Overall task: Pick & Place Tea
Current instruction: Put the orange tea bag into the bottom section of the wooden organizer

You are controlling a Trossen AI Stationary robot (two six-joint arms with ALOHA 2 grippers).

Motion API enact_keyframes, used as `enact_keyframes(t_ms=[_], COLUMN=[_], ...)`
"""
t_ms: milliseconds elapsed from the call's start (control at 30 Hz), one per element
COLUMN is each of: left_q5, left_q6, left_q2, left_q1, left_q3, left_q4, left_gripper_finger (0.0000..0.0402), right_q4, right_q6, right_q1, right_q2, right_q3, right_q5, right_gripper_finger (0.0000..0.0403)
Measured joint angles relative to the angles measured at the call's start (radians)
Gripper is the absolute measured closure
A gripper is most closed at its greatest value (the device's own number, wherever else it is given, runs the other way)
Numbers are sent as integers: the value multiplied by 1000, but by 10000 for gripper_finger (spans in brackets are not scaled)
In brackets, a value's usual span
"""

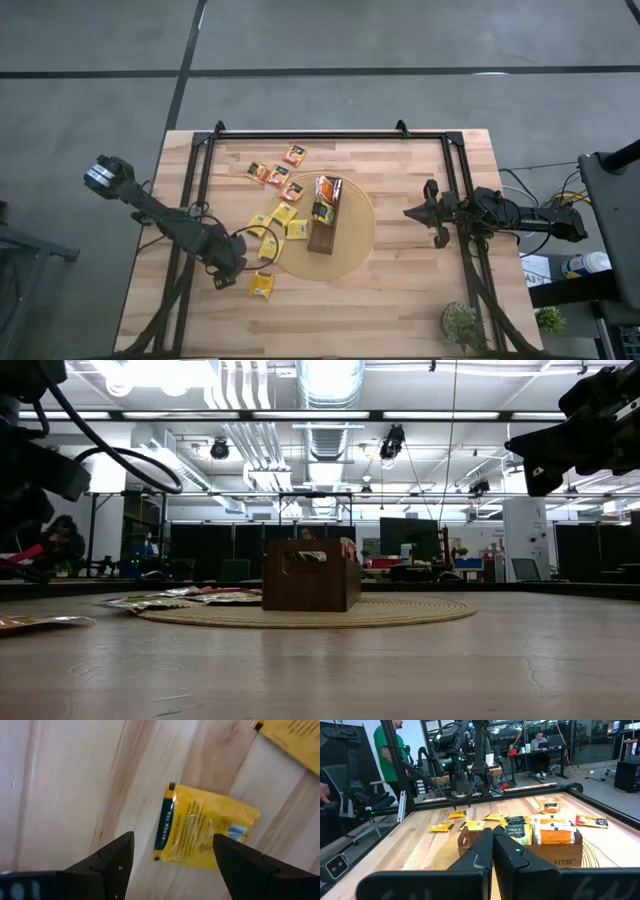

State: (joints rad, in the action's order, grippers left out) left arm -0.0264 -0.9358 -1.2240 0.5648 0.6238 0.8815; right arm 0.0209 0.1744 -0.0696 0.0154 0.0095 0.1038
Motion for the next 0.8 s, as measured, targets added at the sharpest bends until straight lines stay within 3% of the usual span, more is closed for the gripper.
enact_keyframes(t_ms=[800], left_q5=[11], left_q6=[10], left_q2=[-8], left_q1=[0], left_q3=[-9], left_q4=[-1], left_gripper_finger=[138], right_q4=[0], right_q6=[1], right_q1=[0], right_q2=[0], right_q3=[0], right_q5=[0], right_gripper_finger=[394])
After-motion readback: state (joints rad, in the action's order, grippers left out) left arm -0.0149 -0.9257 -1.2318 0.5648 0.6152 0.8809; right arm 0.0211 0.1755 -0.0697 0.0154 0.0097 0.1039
